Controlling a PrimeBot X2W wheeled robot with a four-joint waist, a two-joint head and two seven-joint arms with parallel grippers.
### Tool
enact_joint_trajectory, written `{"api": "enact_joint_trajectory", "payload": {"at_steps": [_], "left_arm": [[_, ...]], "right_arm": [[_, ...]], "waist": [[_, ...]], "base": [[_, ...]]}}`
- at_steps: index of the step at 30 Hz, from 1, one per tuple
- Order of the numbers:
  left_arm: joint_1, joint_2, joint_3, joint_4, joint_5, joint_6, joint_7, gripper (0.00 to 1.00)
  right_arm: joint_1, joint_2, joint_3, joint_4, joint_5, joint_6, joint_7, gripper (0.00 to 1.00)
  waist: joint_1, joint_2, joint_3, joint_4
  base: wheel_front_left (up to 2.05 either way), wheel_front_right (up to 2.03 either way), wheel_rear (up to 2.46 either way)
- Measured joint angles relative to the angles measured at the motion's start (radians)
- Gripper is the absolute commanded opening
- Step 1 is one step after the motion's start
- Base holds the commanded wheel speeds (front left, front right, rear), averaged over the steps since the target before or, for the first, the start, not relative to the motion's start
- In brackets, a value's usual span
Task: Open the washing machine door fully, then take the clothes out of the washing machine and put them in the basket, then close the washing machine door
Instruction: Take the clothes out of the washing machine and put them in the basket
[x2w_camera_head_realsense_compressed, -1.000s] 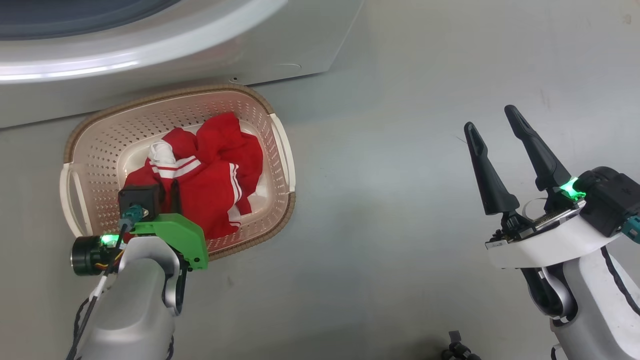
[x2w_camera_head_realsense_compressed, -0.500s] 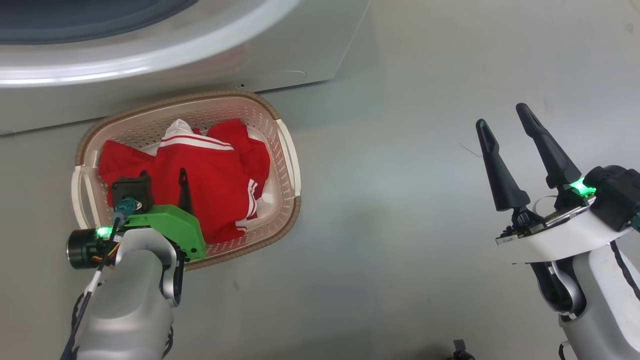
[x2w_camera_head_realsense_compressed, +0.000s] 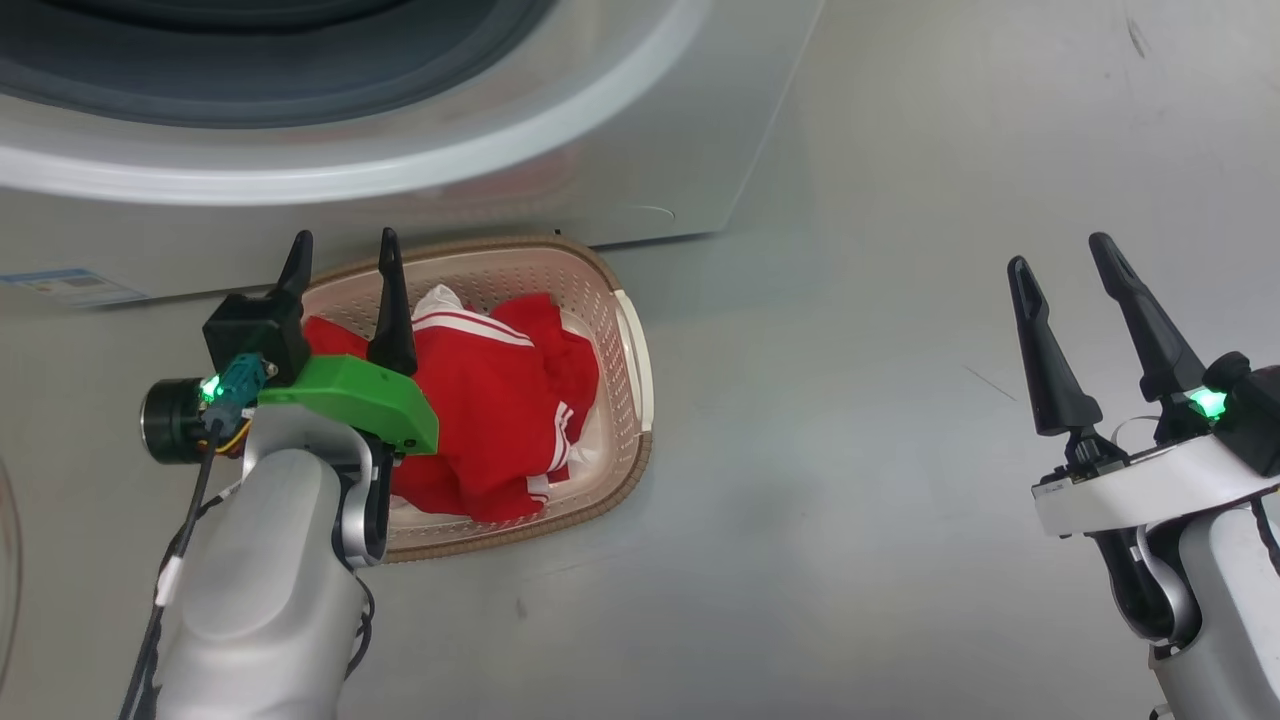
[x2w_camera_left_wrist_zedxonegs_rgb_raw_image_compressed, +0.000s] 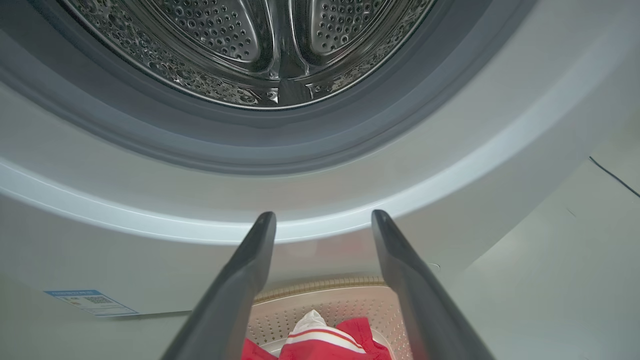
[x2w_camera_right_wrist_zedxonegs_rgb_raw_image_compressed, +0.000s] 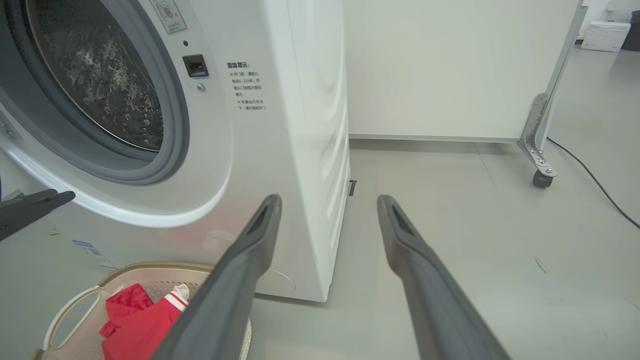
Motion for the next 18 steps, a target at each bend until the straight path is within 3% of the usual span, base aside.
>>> {"api": "enact_joint_trajectory", "payload": {"at_steps": [9, 18], "left_arm": [[0.145, 0.001, 0.036, -0.2, 0.08, 0.0, 0.0, 1.0], [0.285, 0.002, 0.072, -0.294, 0.128, 0.0, 0.0, 1.0]], "right_arm": [[0.065, 0.019, -0.021, 0.033, -0.034, 0.0, 0.0, 1.0], [0.123, 0.06, -0.017, 0.051, -0.06, -0.002, 0.0, 1.0]], "waist": [[0.0, 0.0, -0.12, 0.061], [0.0, 0.0, -0.238, 0.099]], "base": [[0.0, 0.0, 0.0], [0.0, 0.0, 0.0]]}}
